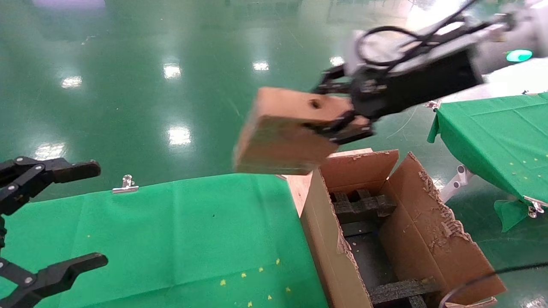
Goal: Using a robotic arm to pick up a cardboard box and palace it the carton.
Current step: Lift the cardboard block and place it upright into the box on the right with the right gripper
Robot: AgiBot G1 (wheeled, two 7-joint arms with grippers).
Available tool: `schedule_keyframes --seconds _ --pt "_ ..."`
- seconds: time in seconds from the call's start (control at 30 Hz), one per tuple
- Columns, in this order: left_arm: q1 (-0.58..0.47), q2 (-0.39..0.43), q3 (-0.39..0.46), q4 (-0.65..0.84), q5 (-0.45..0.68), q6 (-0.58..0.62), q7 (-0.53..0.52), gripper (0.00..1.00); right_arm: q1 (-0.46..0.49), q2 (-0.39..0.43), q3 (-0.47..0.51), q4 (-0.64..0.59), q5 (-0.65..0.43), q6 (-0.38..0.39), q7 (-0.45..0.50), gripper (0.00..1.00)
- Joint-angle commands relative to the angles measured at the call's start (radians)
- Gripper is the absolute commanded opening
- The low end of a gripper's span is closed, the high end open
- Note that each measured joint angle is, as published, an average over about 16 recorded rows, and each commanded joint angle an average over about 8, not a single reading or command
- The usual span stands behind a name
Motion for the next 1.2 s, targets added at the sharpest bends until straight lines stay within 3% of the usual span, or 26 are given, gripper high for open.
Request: schedule_keyframes --seconds 0.03,0.3,0.6,0.9,1.2 --pt "0.0 0.0 0.0 0.0 0.0 0.0 0.0 1.0 0.019 0.034 -0.029 -0.02 0.01 0.001 -0.014 0.0" --pt "0.0 0.0 0.0 0.0 0.0 0.0 0.0 1.0 0.085 0.139 -0.147 -0.134 -0.03 0.002 -0.056 0.0" --pt "0.0 0.0 0.0 0.0 0.0 0.0 0.0 1.0 0.085 0.229 -0.257 -0.224 -0.042 0.002 -0.083 0.0" --pt "0.0 0.0 0.0 0.0 0.0 0.0 0.0 1.0 0.073 0.255 -0.32 -0.235 -0.012 0.003 -0.094 0.0" --pt "0.0 0.0 0.0 0.0 0.0 0.0 0.0 1.0 0.06 0.25 -0.323 -0.232 0.0 0.022 -0.081 0.0"
